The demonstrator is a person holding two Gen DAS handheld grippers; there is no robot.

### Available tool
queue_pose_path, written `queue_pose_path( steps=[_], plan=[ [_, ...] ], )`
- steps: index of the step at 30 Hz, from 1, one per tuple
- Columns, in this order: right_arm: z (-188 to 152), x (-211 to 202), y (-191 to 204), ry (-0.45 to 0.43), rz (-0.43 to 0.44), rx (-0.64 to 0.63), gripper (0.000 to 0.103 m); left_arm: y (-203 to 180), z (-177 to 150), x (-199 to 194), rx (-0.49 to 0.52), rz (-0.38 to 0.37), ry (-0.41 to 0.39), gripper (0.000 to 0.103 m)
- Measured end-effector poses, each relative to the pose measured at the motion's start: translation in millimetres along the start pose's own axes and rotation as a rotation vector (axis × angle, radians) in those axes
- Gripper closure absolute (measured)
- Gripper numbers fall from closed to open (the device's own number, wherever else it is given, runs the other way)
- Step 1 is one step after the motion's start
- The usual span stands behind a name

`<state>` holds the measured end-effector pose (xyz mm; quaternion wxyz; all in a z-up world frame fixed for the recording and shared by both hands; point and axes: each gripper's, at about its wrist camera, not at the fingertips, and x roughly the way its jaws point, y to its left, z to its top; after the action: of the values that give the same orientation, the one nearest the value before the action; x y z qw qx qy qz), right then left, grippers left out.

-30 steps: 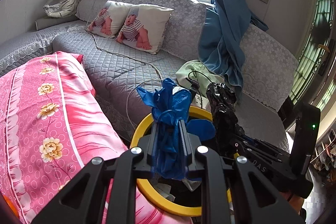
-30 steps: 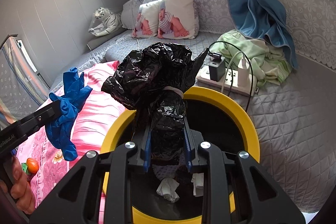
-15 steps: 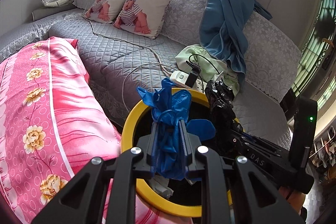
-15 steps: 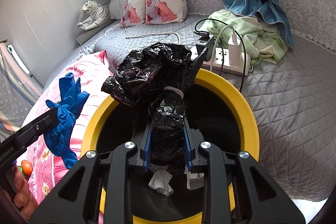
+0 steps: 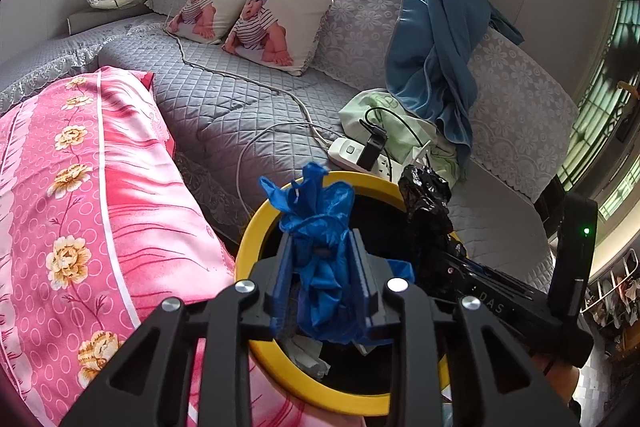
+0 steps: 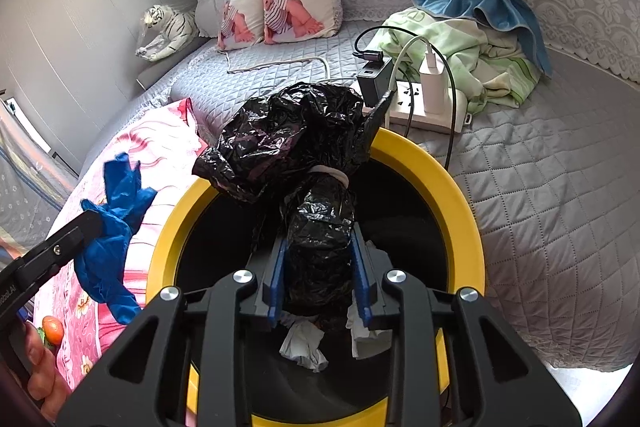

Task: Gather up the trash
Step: 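Open both tools above the bin to drop the black bag and glove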

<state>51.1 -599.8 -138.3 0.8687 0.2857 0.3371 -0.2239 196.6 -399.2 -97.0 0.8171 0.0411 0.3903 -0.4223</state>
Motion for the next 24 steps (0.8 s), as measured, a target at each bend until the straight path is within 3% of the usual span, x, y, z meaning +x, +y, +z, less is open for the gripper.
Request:
queue_pose_path(
  steps=[2, 6, 10, 15, 19, 24],
  plan=[
    [0.0, -1.3, -1.0, -0.004, -0.005, 0.005, 0.072, 3.1, 1.2, -2.7, -0.015, 0.003, -0.010, 0.065],
    [0.3, -4.8, -2.5, -0.016, -0.032, 0.020, 0.066, 9.6, 5.2, -9.4, -0.048, 0.011, -0.033, 0.056],
    [2.1, -11.9, -5.3, -0.035, -0.049, 0.037, 0.050, 20.6, 8.3, -22.6, -0.103, 0.032, -0.079, 0.035],
    [4.9, -18.0, -3.3, -0.050, -0.046, 0.032, 0.048, 34.1, 13.8, -51.6, -0.142, 0.072, -0.163, 0.027],
    [4.7, -25.4, 8.4, -0.057, 0.012, 0.000, 0.046, 45.2, 12.7, -89.4, -0.112, 0.155, -0.239, 0.018],
    [-2.3, -37.6, 44.1, -0.065, 0.124, -0.102, 0.042, 80.2, 3.6, -149.5, -0.111, 0.232, -0.321, 0.014]
  ],
)
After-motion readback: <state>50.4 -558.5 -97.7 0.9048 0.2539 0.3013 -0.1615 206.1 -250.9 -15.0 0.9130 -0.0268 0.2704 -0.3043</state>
